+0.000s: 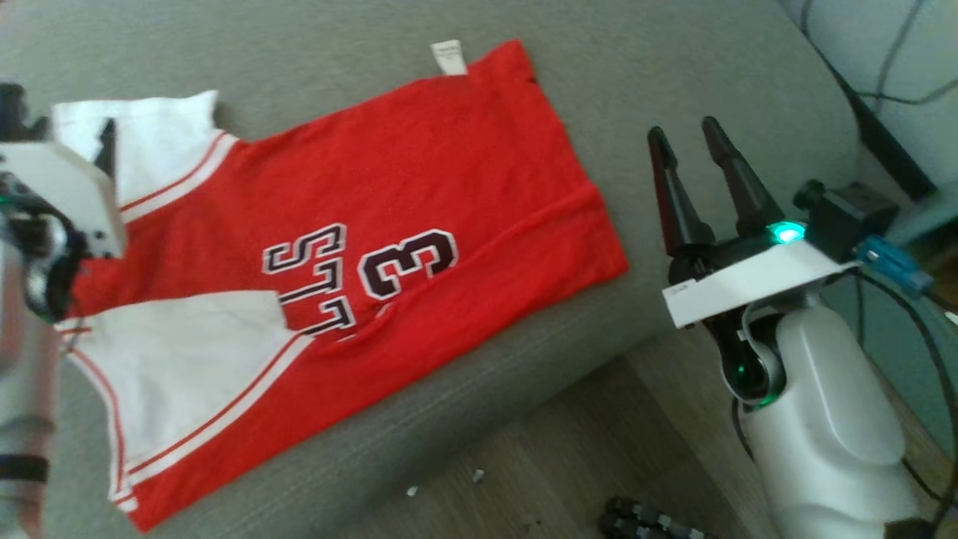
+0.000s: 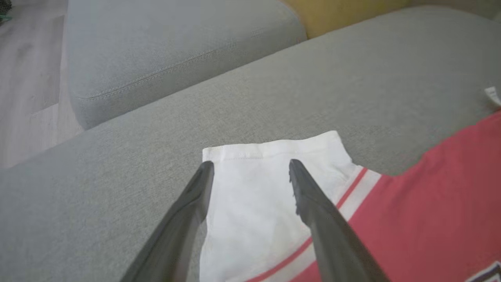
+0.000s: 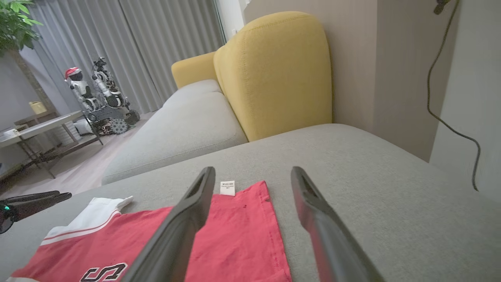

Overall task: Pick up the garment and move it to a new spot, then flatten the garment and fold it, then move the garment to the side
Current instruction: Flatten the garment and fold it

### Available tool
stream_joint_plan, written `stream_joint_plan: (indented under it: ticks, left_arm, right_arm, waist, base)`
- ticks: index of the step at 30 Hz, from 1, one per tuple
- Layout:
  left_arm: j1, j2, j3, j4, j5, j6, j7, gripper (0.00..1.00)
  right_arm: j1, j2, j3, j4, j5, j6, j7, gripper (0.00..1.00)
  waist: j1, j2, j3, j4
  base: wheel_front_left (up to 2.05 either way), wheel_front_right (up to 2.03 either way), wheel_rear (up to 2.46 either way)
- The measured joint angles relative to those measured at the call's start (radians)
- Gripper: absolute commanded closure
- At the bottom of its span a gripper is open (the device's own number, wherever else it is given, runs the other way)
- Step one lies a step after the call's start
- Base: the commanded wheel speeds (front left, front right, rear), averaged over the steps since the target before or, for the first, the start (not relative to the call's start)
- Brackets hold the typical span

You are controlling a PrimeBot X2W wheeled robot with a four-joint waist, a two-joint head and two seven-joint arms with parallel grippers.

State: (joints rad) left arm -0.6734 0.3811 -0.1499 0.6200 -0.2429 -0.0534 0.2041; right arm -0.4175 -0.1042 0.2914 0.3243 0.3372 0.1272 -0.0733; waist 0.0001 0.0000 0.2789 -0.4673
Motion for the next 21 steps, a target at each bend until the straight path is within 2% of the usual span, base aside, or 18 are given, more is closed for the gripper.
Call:
stream_joint_plan:
  ticks: [8, 10, 21]
  left_arm:
    - [-0.115, 0.081, -0.042, 0.131, 0.066, -0.008, 0.095, 0.00]
    - [-0.138, 0.104, -0.076, 0.169, 0.116, 0.010, 0.091, 0.00]
    - [-0.213, 0.107, -0.095, 0.349, 0.124, 0.016, 0.061, 0.00]
  right_arm:
    - [-0.038, 0.023, 0.047, 0.030, 0.004, 0.000, -0.031, 0.00]
    - [-0.038, 0.024, 0.048, 0.039, 0.004, 0.000, -0.043, 0.00]
    - [-0.038, 0.032, 0.043, 0.038, 0.004, 0.000, -0.057, 0.00]
  waist:
    - [0.0000, 0.0000, 0.042, -0.090]
    - [0.0001, 0.0000, 0.054, -0.099]
    - [0.0000, 0.0000, 0.072, -0.103]
  base:
    - [0.00, 0.00, 0.00]
    - [0.00, 0.00, 0.00]
    - [0.00, 0.00, 0.00]
